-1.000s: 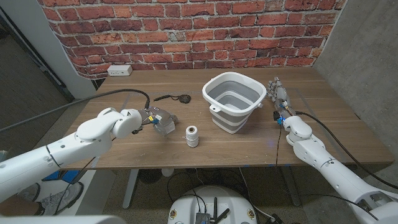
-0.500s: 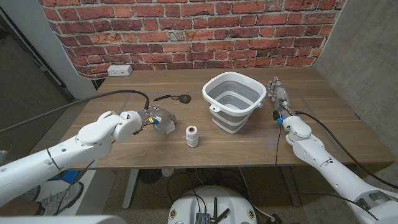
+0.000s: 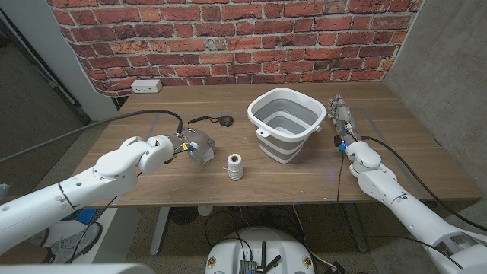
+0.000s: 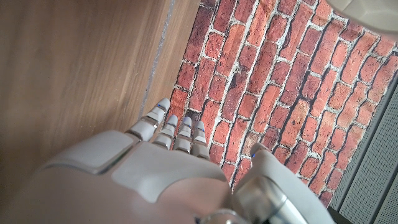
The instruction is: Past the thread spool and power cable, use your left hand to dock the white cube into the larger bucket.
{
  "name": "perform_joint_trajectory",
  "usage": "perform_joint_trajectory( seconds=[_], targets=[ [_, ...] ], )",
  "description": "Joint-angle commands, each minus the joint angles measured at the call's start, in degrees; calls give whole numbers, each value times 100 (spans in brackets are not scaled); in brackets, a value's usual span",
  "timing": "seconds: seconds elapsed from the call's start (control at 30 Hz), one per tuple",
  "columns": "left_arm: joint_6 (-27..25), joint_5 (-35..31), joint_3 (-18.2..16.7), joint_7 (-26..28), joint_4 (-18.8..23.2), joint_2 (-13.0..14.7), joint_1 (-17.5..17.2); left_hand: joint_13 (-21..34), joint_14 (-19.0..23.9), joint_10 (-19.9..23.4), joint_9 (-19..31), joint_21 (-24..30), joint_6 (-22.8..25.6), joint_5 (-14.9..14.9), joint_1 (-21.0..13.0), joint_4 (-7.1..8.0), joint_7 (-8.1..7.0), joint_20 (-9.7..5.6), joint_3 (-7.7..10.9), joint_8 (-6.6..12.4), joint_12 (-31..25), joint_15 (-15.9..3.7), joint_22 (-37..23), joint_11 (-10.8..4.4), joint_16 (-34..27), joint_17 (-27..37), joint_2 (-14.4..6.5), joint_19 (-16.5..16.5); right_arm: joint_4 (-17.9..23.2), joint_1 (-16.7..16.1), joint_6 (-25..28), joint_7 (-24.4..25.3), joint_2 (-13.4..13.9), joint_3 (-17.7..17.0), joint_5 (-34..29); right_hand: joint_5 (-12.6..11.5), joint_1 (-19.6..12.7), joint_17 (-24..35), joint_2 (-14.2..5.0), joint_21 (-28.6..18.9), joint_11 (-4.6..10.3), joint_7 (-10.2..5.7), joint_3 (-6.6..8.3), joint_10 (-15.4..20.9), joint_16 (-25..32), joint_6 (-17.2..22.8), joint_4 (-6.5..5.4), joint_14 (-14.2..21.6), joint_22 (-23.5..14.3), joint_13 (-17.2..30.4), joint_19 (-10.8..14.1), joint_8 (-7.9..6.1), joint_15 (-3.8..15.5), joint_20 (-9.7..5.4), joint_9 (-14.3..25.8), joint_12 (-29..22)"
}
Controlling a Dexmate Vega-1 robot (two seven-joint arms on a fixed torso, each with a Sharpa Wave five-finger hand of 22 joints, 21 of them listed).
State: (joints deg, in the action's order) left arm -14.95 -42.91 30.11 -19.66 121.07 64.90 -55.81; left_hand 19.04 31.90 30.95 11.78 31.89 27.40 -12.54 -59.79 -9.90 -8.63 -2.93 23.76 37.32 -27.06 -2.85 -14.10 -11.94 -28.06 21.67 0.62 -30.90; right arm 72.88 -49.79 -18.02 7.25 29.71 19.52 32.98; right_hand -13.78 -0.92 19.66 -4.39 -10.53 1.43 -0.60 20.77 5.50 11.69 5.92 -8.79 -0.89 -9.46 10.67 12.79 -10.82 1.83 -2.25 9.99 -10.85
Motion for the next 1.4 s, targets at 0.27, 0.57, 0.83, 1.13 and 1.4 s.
perform_joint_trajectory(
  seconds=[0.27, 0.57, 0.83, 1.13, 1.4],
  targets=[
    [-19, -28, -168, 112, 90, 0, 62, 144, 330, 388, -2, 267, 393, -44, -178, 0, 5, -847, -63, 207, -98, -1076, -73, -7, -41, 76, -180, -125, -212, 137, -34, -169, -56, 25, 62, -3, 26, 19, -339, -36, 41, 1, 9, 21, 58, 59, -34, 0, -20, 15, -1, -9, 123, -43, 22, -17],
    [61, 45, -316, -20, 207, 107, 189, 215, 448, 564, 20, 401, 517, -46, -210, 14, 0, -854, -88, 303, -130, -1077, -105, -5, -12, 104, -211, -139, -271, 201, -54, -238, -57, 40, 63, -2, 27, 19, -339, -38, 37, 10, 6, 17, 62, 63, -35, -1, -21, 15, 7, -9, 120, -38, 22, -17],
    [3, 64, -415, -321, 410, 169, 298, 269, 485, 676, 1, 480, 609, -46, -219, 21, 32, -860, -105, 344, -157, -1078, -125, 1, 32, 113, -234, -121, -269, 191, -64, -249, -56, 36, 78, -1, 28, 19, -338, -37, 35, 14, 3, 18, 64, 63, -36, -4, -21, 15, 5, -8, 122, -30, 22, -17],
    [-52, 92, -502, -601, 612, 224, 377, 323, 527, 771, -5, 556, 663, -42, -196, 34, 28, -860, -132, 371, -185, -1077, -141, 14, 78, 121, -245, -110, -226, 147, -70, -259, -20, 19, 90, -1, 29, 18, -339, -36, 29, 17, 1, 18, 67, 70, -37, -3, -21, 15, 3, -10, 111, -25, 22, -18],
    [-155, 48, -589, -702, 778, 240, 390, 390, 631, 875, -13, 663, 736, -50, -226, 24, 46, -858, -139, 407, -219, -1079, -158, 16, 94, 150, -293, -133, -207, 127, -100, -270, -11, 9, 94, 0, 31, 19, -337, -35, 37, 21, -4, 17, 71, 73, -38, -3, -21, 15, 1, -10, 107, -27, 23, -18]
  ],
)
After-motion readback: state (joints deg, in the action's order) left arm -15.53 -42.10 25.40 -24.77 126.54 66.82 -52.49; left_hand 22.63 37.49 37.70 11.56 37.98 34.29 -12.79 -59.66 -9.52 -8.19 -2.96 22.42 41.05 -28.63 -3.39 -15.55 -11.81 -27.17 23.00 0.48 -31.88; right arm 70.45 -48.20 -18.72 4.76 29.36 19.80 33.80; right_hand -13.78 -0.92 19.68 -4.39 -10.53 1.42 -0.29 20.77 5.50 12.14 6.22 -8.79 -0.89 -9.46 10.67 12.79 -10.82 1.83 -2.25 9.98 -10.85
